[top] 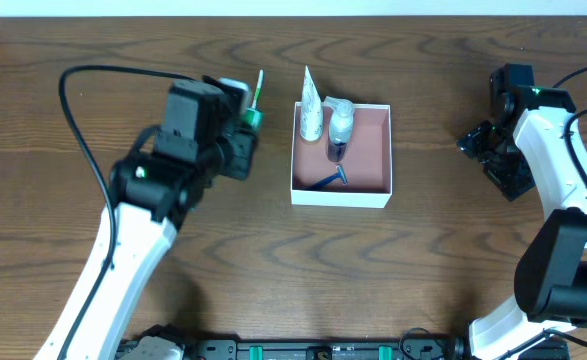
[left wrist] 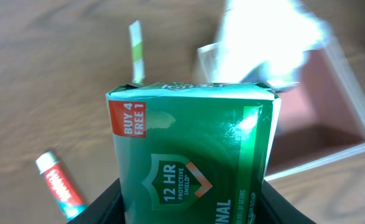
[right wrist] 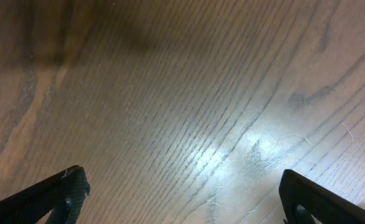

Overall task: Pack container
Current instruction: 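Lift the Dettol box and carry it right over the white box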

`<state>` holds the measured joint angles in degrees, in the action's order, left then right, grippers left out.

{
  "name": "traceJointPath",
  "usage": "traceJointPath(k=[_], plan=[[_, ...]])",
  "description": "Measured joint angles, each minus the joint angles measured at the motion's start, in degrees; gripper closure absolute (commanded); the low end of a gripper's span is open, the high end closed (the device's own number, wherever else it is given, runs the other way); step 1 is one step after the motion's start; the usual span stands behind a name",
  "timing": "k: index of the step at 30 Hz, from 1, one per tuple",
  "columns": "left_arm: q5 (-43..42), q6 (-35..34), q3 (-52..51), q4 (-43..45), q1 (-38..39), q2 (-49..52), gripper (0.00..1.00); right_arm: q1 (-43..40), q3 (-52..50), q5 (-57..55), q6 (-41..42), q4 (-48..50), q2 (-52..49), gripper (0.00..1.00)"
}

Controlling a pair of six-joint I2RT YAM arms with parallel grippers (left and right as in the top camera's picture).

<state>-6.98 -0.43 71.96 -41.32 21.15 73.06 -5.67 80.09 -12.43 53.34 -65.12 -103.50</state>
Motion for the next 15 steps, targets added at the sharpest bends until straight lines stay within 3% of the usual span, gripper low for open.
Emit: traceJointPath(k=[7, 15], plan=[[-1.11, -0.92, 0.02, 7.06, 8.98, 0.07, 0.61, 0.0, 0.0, 0.0, 0.0, 0.0, 0.0, 0.01], [-1.49, -3.02, 0.04, 16.28, 14.56, 11.58, 0.61, 0.0, 0.0, 0.0, 0.0, 0.02, 0.0, 0.01]])
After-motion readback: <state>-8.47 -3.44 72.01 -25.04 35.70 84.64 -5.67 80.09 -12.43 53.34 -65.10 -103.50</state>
